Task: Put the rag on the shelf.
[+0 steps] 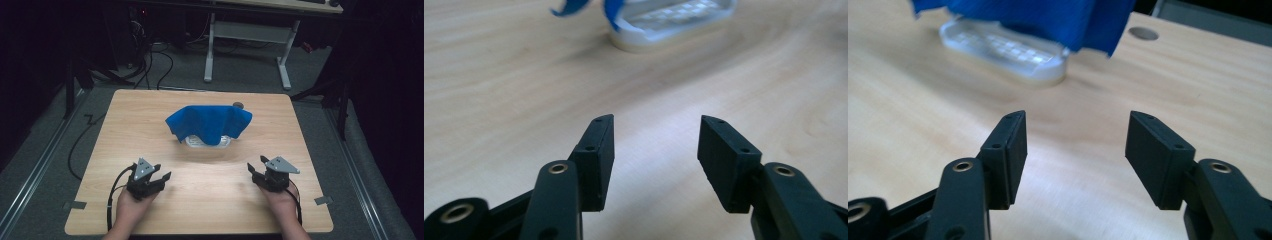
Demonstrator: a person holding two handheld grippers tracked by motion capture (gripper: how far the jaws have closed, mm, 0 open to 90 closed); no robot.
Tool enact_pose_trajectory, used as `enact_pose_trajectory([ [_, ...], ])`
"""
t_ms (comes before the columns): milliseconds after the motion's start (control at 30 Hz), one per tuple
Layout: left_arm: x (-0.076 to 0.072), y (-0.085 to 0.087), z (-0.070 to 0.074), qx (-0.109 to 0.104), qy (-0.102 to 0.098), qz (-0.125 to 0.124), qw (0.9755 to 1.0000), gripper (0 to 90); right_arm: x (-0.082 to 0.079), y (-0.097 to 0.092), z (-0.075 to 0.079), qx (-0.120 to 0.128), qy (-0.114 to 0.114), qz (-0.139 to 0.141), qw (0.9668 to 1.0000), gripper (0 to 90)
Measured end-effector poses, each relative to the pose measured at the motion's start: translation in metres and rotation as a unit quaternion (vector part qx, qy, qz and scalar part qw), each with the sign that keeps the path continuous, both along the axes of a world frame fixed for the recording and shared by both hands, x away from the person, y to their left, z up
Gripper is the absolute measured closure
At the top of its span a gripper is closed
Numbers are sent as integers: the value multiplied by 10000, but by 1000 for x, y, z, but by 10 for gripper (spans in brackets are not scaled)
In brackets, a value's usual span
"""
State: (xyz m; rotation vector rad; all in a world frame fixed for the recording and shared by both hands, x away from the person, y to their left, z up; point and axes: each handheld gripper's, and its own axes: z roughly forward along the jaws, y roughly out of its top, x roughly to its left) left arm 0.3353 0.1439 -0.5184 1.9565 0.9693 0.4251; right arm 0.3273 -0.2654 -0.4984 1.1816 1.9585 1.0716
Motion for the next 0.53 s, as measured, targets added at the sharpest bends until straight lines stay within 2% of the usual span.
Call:
enact_pose_trajectory([
  [67, -15, -5, -8, -13, 184, -140, 9997, 485, -11, 1, -4, -22, 90, 80, 9999, 389],
  [100, -22, -10, -11, 72, 229, -238, 9994, 485, -17, 1, -7, -1, 182, 107, 9998, 377],
  [133, -26, -14, -10, 112, 206, -289, 9993, 484, -25, 2, -10, -3, 265, 113, 9996, 368],
  [200, -33, -22, -6, 253, -39, -394, 9989, 478, -36, 3, -13, 40, 297, 81, 9995, 354],
  [233, -34, -25, -4, 350, -181, -417, 9984, 477, -41, 4, -14, 27, 310, 100, 9995, 354],
  [300, -34, -28, -2, 391, -271, -465, 9978, 475, -46, 7, -15, -41, 307, 139, 9994, 356],
  [400, -32, -27, -3, 372, -243, -496, 9978, 475, -45, 9, -14, -37, 258, 119, 9996, 357],
  [433, -33, -29, -5, 250, -139, -446, 9986, 475, -43, 9, -15, -29, 275, 94, 9996, 357],
  [467, -31, -26, -5, 385, -196, -482, 9979, 475, -43, 9, -16, -21, 292, 91, 9995, 358],
  [533, -29, -24, -4, 352, -172, -446, 9982, 475, -42, 9, -17, -55, 309, 92, 9995, 361],
])
